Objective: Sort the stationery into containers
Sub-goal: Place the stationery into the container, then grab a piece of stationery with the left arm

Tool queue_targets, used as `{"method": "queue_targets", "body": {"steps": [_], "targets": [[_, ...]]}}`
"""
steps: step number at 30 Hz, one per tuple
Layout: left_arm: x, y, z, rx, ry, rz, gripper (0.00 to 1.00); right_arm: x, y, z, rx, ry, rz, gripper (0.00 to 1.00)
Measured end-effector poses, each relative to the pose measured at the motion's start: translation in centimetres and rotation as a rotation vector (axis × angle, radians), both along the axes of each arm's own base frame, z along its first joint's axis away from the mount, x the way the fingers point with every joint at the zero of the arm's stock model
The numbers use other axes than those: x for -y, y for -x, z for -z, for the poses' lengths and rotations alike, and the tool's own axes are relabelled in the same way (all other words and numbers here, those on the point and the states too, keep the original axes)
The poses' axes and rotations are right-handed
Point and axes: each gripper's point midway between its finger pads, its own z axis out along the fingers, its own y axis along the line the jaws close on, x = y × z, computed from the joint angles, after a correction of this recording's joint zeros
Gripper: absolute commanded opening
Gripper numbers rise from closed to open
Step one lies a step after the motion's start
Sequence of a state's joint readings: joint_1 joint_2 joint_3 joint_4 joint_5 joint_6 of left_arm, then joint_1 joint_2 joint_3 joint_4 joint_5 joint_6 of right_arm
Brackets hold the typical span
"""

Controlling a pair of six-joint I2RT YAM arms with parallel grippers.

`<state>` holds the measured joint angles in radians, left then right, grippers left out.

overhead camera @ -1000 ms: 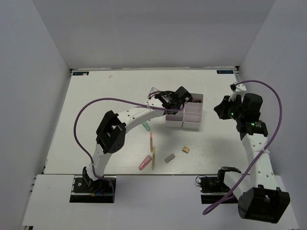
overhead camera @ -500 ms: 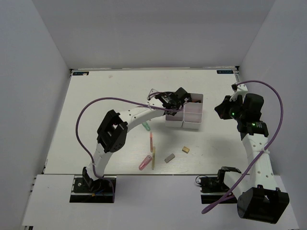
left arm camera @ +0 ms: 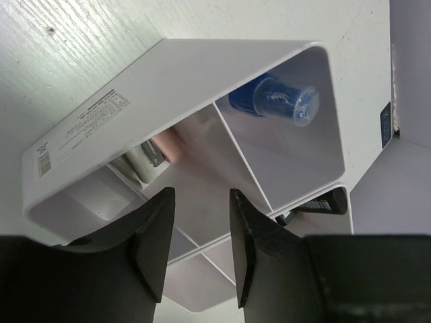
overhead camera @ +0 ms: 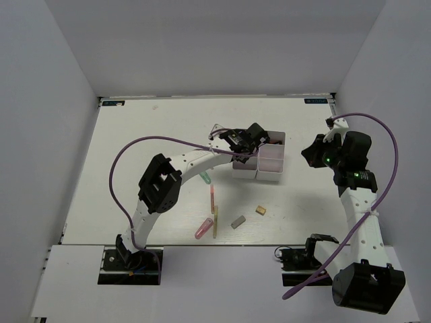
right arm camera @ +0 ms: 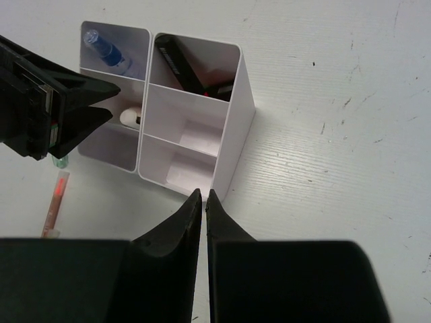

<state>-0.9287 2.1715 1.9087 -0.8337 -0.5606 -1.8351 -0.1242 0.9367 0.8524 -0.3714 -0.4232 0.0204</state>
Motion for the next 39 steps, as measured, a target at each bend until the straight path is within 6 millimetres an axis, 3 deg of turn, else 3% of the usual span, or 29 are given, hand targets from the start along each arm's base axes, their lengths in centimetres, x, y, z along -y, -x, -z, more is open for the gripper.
{"method": "queue_targets", "body": {"steps": [3, 6, 7, 10, 15, 16, 17, 18, 20, 21, 23, 24, 25, 26, 29, 32, 33, 35, 39], "targets": [[0.1, -0.1, -0.2, 0.005, -0.001, 0.008, 0.5, 0.0, 0.0, 0.0, 0.0, -0.001, -0.003, 0.09], [0.3, -0.2, -0.3, 0.014, 0.0, 0.02, 0.39, -0.1, 0.0, 0.0, 0.001, -0.003, -0.005, 0.09], [0.4, -0.2, -0.4, 0.019, -0.001, 0.028, 0.29, -0.1, 0.0, 0.0, 0.001, -0.003, -0.005, 0.09], [1.0, -0.3, -0.7, 0.039, -0.007, 0.064, 0.14, -0.1, 0.1, 0.0, 0.004, -0.003, -0.005, 0.08], [2.4, 0.4, -2.3, 0.123, -0.086, 0.192, 0.06, -0.2, 0.6, 0.5, 0.005, -0.006, -0.007, 0.04], [2.6, 0.7, -3.0, 0.151, -0.123, 0.233, 0.06, -0.2, 0.7, 0.5, 0.006, -0.006, -0.007, 0.1], [2.7, 1.2, -3.8, 0.179, -0.154, 0.266, 0.06, -0.2, 0.7, 0.5, 0.006, -0.007, -0.009, 0.28], [2.6, 1.8, -4.8, 0.212, -0.195, 0.304, 0.09, -0.3, 0.7, 0.5, 0.008, -0.009, -0.014, 0.66], [1.6, 3.1, -6.8, 0.263, -0.272, 0.377, 0.31, -0.5, 0.8, 0.4, 0.01, -0.013, -0.029, 0.87], [0.7, 4.2, -7.7, 0.286, -0.302, 0.422, 0.48, -0.7, 0.8, 0.4, 0.015, -0.009, -0.047, 0.89], [-2.1, 6.3, -9.3, 0.326, -0.377, 0.523, 0.73, -1.2, 1.0, 0.5, 0.02, -0.006, -0.092, 0.79], [-3.7, 7.0, -9.7, 0.341, -0.404, 0.556, 0.75, -1.4, 1.1, 0.6, 0.02, -0.006, -0.115, 0.66], [-6.0, 7.6, -9.7, 0.339, -0.432, 0.581, 0.75, -1.8, 1.2, 0.7, 0.014, -0.013, -0.143, 0.23], [-8.0, 7.9, -9.6, 0.331, -0.461, 0.593, 0.75, -2.1, 1.4, 1.0, 0.003, -0.02, -0.171, 0.04], [-14.4, 7.7, -7.8, 0.253, -0.536, 0.567, 0.7, -3.1, 1.8, 1.7, -0.045, -0.056, -0.238, 0.0], [-18.9, 7.1, -4.9, 0.124, -0.617, 0.532, 0.51, -3.9, 2.2, 2.2, -0.084, -0.093, -0.292, 0.02], [-19.5, 7.1, -4.0, 0.085, -0.639, 0.536, 0.44, -4.1, 2.3, 2.3, -0.092, -0.102, -0.305, 0.02], [-19.8, 7.4, -2.1, 0.003, -0.673, 0.572, 0.42, -4.4, 2.5, 2.4, -0.103, -0.114, -0.322, 0.05], [-18.3, 6.7, 0.3, -0.116, -0.699, 0.614, 0.56, -4.6, 2.7, 2.4, -0.11, -0.124, -0.335, 0.06]]}}
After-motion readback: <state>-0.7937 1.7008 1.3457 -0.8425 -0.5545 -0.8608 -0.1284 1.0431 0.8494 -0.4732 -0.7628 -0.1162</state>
